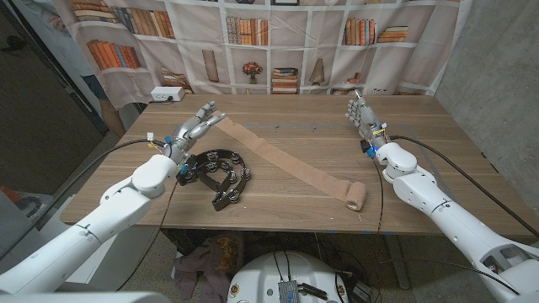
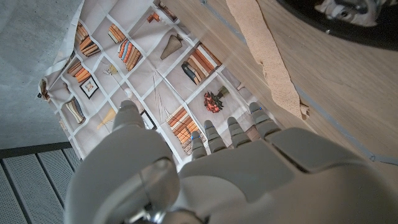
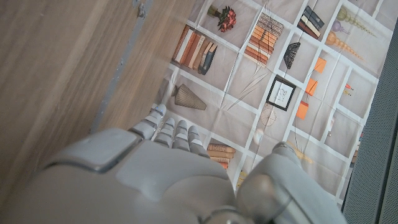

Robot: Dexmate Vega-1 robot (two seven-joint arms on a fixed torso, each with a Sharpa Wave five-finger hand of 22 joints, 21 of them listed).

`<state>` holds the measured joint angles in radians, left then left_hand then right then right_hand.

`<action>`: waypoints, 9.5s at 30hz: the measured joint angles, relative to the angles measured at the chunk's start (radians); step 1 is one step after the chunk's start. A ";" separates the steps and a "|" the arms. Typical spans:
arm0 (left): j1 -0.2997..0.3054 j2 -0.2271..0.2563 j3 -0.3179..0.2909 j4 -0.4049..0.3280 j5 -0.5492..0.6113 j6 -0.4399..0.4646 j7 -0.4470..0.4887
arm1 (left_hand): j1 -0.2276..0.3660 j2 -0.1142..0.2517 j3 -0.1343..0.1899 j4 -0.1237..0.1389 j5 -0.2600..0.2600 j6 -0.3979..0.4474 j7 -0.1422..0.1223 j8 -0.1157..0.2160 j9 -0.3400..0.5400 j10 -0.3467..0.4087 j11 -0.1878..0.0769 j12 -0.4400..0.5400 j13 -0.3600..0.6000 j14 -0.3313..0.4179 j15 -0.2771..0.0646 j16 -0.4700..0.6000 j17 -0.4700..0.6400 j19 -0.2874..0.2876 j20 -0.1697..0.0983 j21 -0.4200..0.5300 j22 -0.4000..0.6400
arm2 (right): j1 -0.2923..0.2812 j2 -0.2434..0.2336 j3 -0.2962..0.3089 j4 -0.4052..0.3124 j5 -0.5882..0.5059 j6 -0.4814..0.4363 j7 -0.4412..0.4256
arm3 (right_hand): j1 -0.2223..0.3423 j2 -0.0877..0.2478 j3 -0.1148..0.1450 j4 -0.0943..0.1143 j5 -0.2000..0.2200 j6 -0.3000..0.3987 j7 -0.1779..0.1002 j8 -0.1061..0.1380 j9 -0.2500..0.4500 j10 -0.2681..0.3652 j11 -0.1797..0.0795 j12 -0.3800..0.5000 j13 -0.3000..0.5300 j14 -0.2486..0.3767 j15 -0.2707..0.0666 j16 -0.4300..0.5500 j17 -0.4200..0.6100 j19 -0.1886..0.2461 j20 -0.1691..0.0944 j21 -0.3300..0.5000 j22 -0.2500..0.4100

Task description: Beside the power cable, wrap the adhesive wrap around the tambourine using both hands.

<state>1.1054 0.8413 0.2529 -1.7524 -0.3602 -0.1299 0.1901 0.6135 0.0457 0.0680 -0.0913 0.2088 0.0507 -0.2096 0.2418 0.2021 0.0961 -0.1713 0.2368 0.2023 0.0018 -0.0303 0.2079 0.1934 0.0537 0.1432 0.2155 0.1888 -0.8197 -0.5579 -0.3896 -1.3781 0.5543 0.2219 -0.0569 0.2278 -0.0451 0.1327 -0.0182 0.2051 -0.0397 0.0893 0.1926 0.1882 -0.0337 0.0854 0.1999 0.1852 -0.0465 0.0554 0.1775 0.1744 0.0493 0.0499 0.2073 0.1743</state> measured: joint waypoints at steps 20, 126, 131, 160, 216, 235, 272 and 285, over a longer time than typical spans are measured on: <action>0.044 0.071 -0.050 -0.053 0.013 0.080 0.011 | 0.024 0.007 0.001 -0.018 0.000 0.084 0.131 0.018 0.010 0.045 0.031 0.004 0.000 0.123 -0.007 0.008 -0.004 0.186 -0.182 0.048 -0.008 | 0.000 0.003 0.004 0.007 -0.002 0.006 -0.010 | 0.000 0.000 0.000 -0.008 0.000 0.000 0.000 0.000 0.000 0.000 0.000 0.000 0.000 0.000 0.000 0.000 0.000 0.000 0.000 -0.004 0.000; 0.061 0.353 -0.010 -0.176 0.198 0.459 -0.049 | 0.089 0.050 0.025 -0.033 0.007 0.316 0.049 0.088 0.016 0.350 -0.032 0.022 0.019 0.374 -0.009 0.044 0.032 0.316 -0.184 0.040 0.009 | -0.040 -0.009 0.025 -0.025 -0.001 0.018 -0.041 | 0.014 0.004 -0.007 -0.024 0.000 -0.004 -0.004 0.000 0.000 -0.003 -0.004 0.000 0.000 0.002 -0.002 0.004 0.000 0.000 0.000 -0.008 0.000; 0.059 0.361 0.001 -0.185 0.202 0.475 -0.051 | 0.100 0.045 0.029 -0.036 0.007 0.321 0.043 0.088 0.016 0.350 -0.032 0.018 0.019 0.374 -0.009 0.044 0.032 0.327 -0.184 0.047 0.009 | -0.043 -0.008 0.026 -0.027 -0.002 0.023 -0.042 | 0.014 0.004 -0.007 -0.023 0.000 -0.004 -0.004 0.000 0.000 -0.003 -0.004 0.000 0.000 0.002 -0.002 0.004 0.000 0.000 0.000 -0.008 0.000; 0.100 0.383 -0.007 -0.229 0.184 0.560 0.001 | 0.095 0.032 0.025 -0.033 0.007 0.256 0.072 0.064 0.016 0.325 -0.036 -0.001 0.028 0.350 -0.011 0.032 0.046 0.287 -0.184 0.040 0.019 | -0.058 -0.019 0.035 -0.036 0.006 0.024 -0.037 | 0.014 0.004 -0.010 -0.026 0.000 -0.004 -0.004 0.000 0.000 -0.003 -0.004 0.000 0.000 0.002 -0.002 0.004 0.000 0.000 0.000 -0.008 0.000; -0.028 0.402 0.126 -0.229 0.208 0.675 -0.094 | 0.096 0.032 0.025 -0.033 0.007 0.342 0.079 0.099 0.017 0.393 -0.036 0.008 0.033 0.400 -0.014 0.040 0.055 0.287 -0.184 0.047 0.023 | -0.056 -0.018 0.037 -0.017 0.022 0.031 -0.015 | 0.018 0.008 -0.014 -0.030 0.000 -0.004 -0.004 0.000 0.000 -0.003 -0.004 0.000 0.000 0.002 -0.002 0.004 0.000 0.000 0.000 -0.008 0.005; -0.058 0.417 0.154 -0.266 0.216 0.742 -0.121 | 0.095 0.032 0.029 -0.028 0.007 0.358 0.085 0.103 0.011 0.416 -0.038 0.008 0.037 0.423 -0.016 0.048 0.055 0.302 -0.177 0.051 0.023 | -0.056 -0.020 0.040 -0.012 0.034 0.039 0.004 | 0.018 0.008 -0.018 -0.034 0.000 -0.004 -0.004 0.000 0.000 -0.003 -0.004 0.000 0.000 0.002 -0.002 0.004 0.000 0.004 -0.004 -0.008 0.005; -0.126 0.405 0.224 -0.290 0.217 0.856 -0.181 | 0.093 0.046 0.038 -0.029 0.007 0.381 0.081 0.105 0.007 0.443 -0.040 0.008 0.037 0.424 -0.016 0.039 0.058 0.285 -0.161 0.057 0.027 | -0.069 -0.025 0.056 0.003 0.061 0.080 0.053 | 0.018 0.008 -0.021 -0.031 0.000 -0.004 -0.004 0.000 0.000 -0.003 -0.004 0.001 0.000 0.008 -0.007 0.004 0.000 0.011 0.004 -0.008 0.005; -0.149 0.378 0.265 -0.311 0.259 0.905 -0.164 | 0.403 0.104 0.238 -0.083 -0.017 0.601 0.045 0.241 0.032 0.692 -0.042 0.107 0.092 0.537 -0.068 0.103 0.058 0.381 -0.191 0.168 0.036 | -0.060 -0.026 0.057 0.016 0.064 0.101 0.076 | 0.018 0.008 -0.021 -0.031 0.000 -0.007 -0.007 0.000 0.000 -0.003 -0.003 0.001 0.000 0.008 -0.007 0.004 0.000 0.011 0.004 -0.008 0.005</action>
<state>0.9562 1.2190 0.5178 -2.0636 -0.1011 0.7749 0.0261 1.0167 0.1497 0.3062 -0.1740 0.1921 0.6514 -0.1650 0.4827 0.2341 0.7882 -0.2131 0.3442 0.2938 0.5388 -0.0983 0.3105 0.2514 0.4347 -0.0479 0.3839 0.2246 -0.8796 -0.5838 -0.3330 -1.3617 0.6179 0.3225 0.0194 0.2458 -0.0375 0.1118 -0.0496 0.2051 -0.0469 0.0820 0.1925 0.1881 -0.0372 0.0819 0.2006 0.1851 -0.0389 0.0480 0.1813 0.1744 0.0601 0.0535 0.1996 0.1791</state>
